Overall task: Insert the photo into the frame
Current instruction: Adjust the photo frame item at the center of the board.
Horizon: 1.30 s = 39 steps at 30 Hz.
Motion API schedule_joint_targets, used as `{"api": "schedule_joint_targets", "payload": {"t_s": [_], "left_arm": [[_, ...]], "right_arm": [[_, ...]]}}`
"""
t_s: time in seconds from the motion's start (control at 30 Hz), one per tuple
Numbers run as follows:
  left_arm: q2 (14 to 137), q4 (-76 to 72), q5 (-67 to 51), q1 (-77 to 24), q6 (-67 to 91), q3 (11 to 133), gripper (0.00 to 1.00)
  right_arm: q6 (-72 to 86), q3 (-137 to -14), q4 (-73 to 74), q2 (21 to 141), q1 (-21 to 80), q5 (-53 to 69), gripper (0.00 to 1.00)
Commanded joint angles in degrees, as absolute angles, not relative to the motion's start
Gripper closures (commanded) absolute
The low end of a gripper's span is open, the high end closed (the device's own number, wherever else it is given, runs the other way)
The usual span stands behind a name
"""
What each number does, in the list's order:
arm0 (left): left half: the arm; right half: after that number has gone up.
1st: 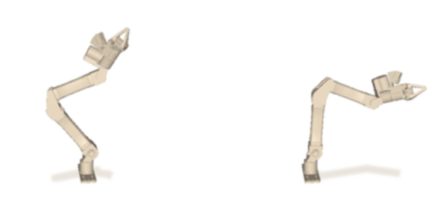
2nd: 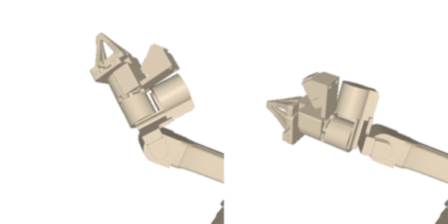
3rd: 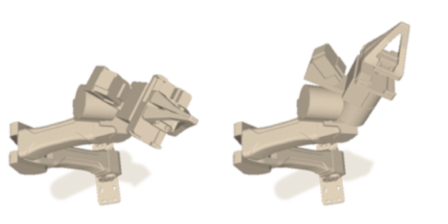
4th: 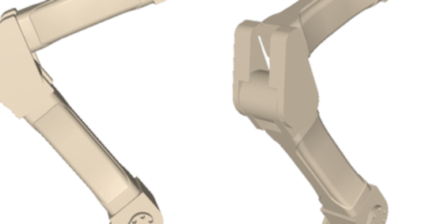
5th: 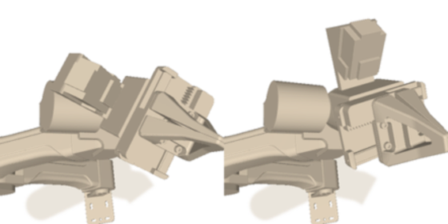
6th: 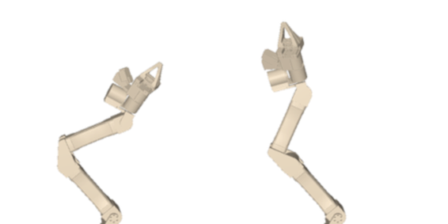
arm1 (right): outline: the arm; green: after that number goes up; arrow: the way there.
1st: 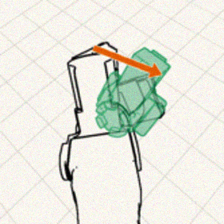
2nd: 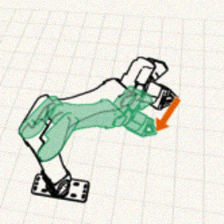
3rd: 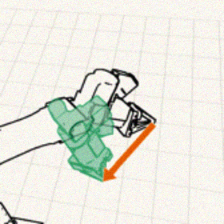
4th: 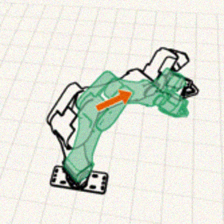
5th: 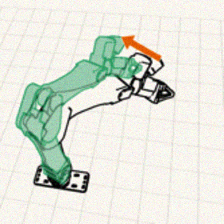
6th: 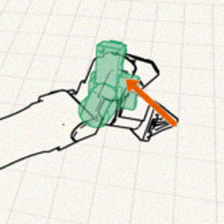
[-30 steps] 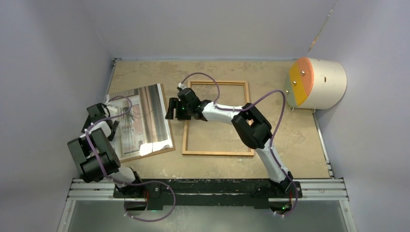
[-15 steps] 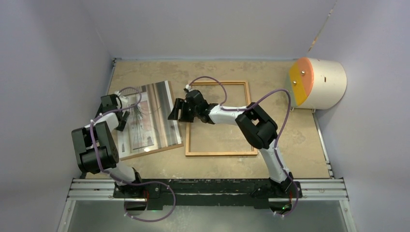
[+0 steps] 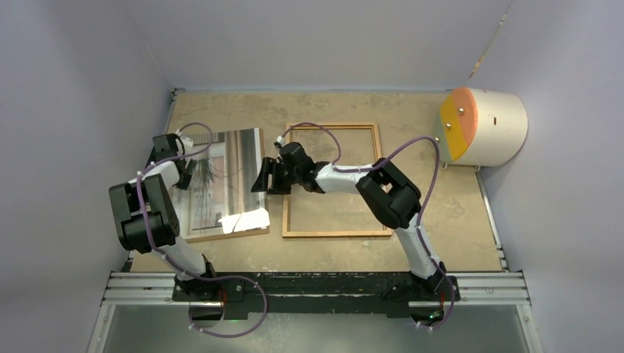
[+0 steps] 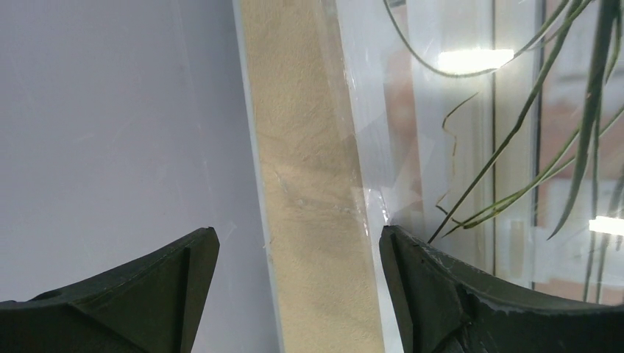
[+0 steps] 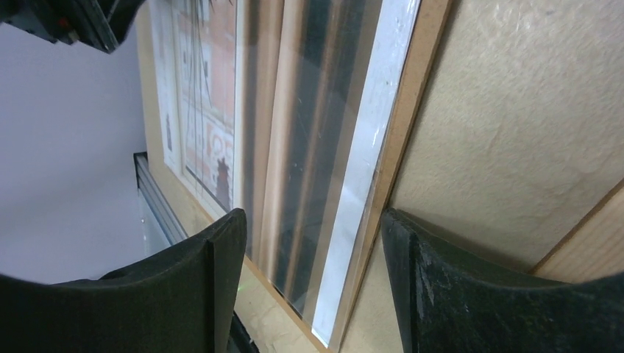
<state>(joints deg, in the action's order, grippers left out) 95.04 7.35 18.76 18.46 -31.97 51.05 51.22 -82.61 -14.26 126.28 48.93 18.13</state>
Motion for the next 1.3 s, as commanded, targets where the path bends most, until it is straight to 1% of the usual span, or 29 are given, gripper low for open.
{"api": "schedule_joint_targets", "payload": {"t_s": [0.0, 0.2, 0.3, 0.5, 0.63, 0.7, 0.9, 1.0, 1.27], "left_arm": [[95.74, 9.35, 15.50, 17.84, -30.05, 53.61, 0.14], [92.32, 15.35, 13.76, 18.30, -30.96, 59.18, 0.13], [91.14, 16.60, 15.75, 18.62, -32.47, 60.58, 0.13], [93.02, 8.55, 25.84, 21.33, -34.68, 57.16, 0.15], [95.30, 0.08, 30.51, 21.71, -35.57, 52.09, 0.16], [96.42, -1.91, 31.51, 21.71, -34.96, 51.21, 0.17], [97.82, -0.15, 28.92, 21.47, -31.19, 50.54, 0.18], [98.02, 3.78, 26.27, 21.36, -28.28, 51.09, 0.18], [94.41, 10.81, 14.78, 21.02, -24.10, 52.88, 0.18]], "right_arm": [[48.90, -80.13, -0.94, 125.54, 48.91, 16.59, 0.29], [45.55, -83.74, 4.78, 125.31, 45.46, 10.48, 0.28], [44.15, -86.12, 6.12, 126.29, 45.13, 9.11, 0.28], [44.61, -89.96, 5.01, 128.85, 45.00, 8.29, 0.27], [44.86, -93.25, 4.89, 131.09, 44.87, 8.14, 0.27], [45.06, -94.45, 4.77, 131.88, 44.67, 7.71, 0.27], [45.26, -96.05, 3.36, 133.34, 44.47, 8.32, 0.26], [45.58, -96.32, 2.58, 134.38, 44.47, 9.07, 0.25], [45.97, -98.63, 2.29, 136.53, 44.18, 11.49, 0.24]]}}
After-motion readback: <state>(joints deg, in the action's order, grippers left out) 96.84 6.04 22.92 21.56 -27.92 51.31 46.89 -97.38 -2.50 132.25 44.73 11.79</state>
